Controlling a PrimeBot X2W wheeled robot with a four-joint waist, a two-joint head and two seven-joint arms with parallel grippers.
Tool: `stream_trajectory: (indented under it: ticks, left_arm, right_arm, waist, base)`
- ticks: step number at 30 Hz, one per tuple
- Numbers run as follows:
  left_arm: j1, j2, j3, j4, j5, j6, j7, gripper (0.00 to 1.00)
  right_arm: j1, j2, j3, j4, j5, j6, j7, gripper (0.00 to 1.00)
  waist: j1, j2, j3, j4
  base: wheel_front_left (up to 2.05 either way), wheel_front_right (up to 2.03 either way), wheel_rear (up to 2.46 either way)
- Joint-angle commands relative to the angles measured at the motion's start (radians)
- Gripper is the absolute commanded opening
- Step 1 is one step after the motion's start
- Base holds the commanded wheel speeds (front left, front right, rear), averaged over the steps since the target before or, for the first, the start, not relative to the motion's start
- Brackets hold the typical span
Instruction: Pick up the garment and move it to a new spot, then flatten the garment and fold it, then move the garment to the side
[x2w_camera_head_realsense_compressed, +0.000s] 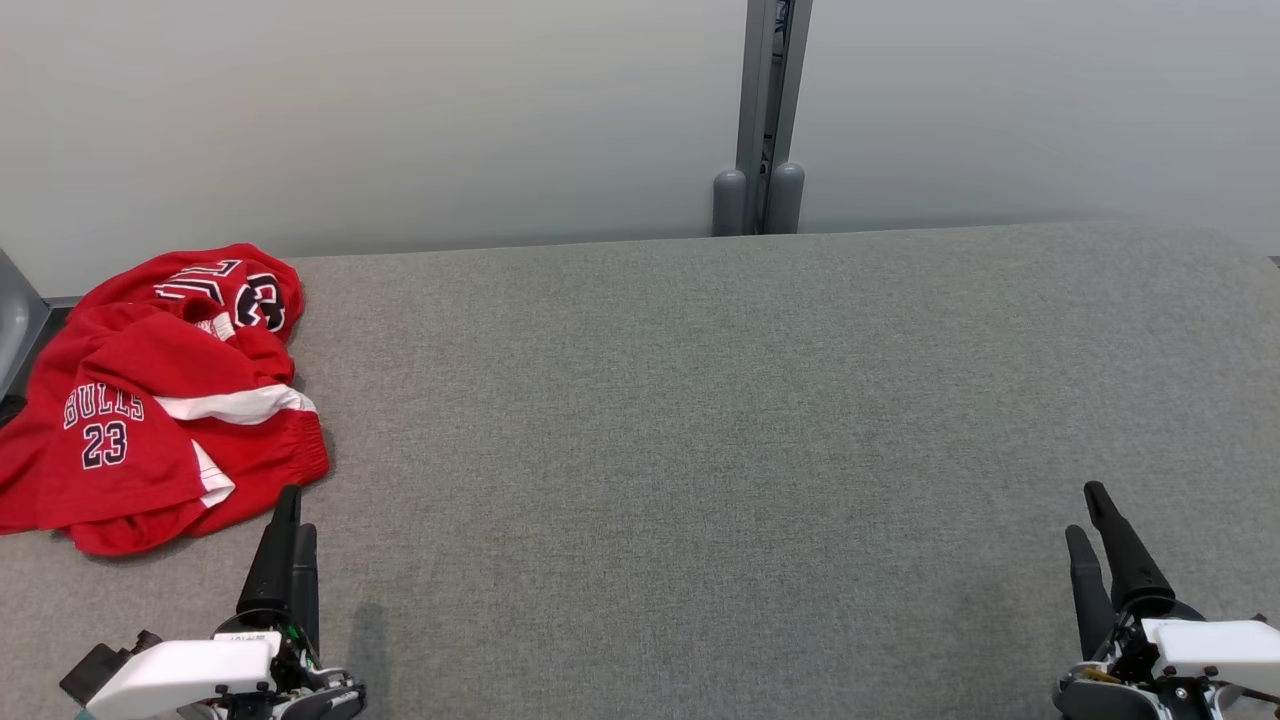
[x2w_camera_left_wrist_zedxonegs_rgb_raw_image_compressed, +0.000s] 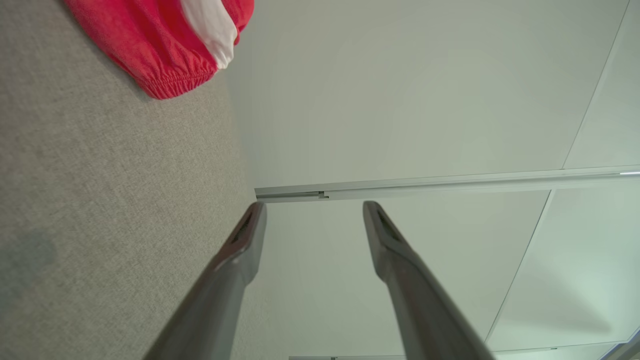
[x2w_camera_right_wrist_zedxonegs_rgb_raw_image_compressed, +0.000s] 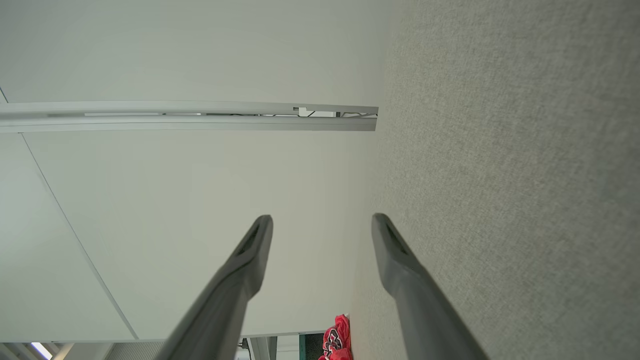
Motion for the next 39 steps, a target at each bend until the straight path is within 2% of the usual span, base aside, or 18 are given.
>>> stream_trajectory:
  ticks: [1, 11, 16, 27, 39]
  left_arm:
    - [-0.026, 0.009, -0.005, -0.021, 0.016, 0.000, -0.006, 1.00]
    - [-0.027, 0.011, -0.032, -0.056, 0.139, 0.019, -0.047, 1.00]
    - [-0.028, 0.012, -0.054, -0.082, 0.245, 0.044, -0.068, 1.00]
    - [-0.033, 0.014, -0.111, -0.131, 0.492, 0.110, -0.115, 1.00]
    - [-0.024, 0.015, -0.136, -0.137, 0.739, 0.148, -0.155, 1.00]
  right_arm:
    - [-0.014, -0.009, 0.002, -0.018, -0.012, 0.001, -0.008, 1.00]
    - [-0.010, -0.012, 0.004, -0.036, -0.107, 0.001, -0.050, 1.00]
    - [-0.008, -0.013, 0.001, -0.054, -0.184, 0.001, -0.071, 1.00]
    - [-0.003, -0.015, -0.003, -0.124, -0.438, 0.001, -0.118, 1.00]
    - [0.008, -0.017, 0.037, -0.170, -0.718, 0.002, -0.158, 1.00]
  waist:
    - [0.0000, 0.0000, 0.000, 0.000]
    - [0.0000, 0.0000, 0.001, 0.000]
    - [0.0000, 0.0000, 0.002, -0.001]
    - [0.0000, 0.0000, 0.007, -0.002]
    - [0.0000, 0.0000, 0.014, -0.001]
  base:
    - [0.00, 0.00, 0.00]
    - [0.00, 0.00, 0.00]
    - [0.00, 0.00, 0.00]
    - [0.00, 0.00, 0.00]
    - [0.00, 0.00, 0.00]
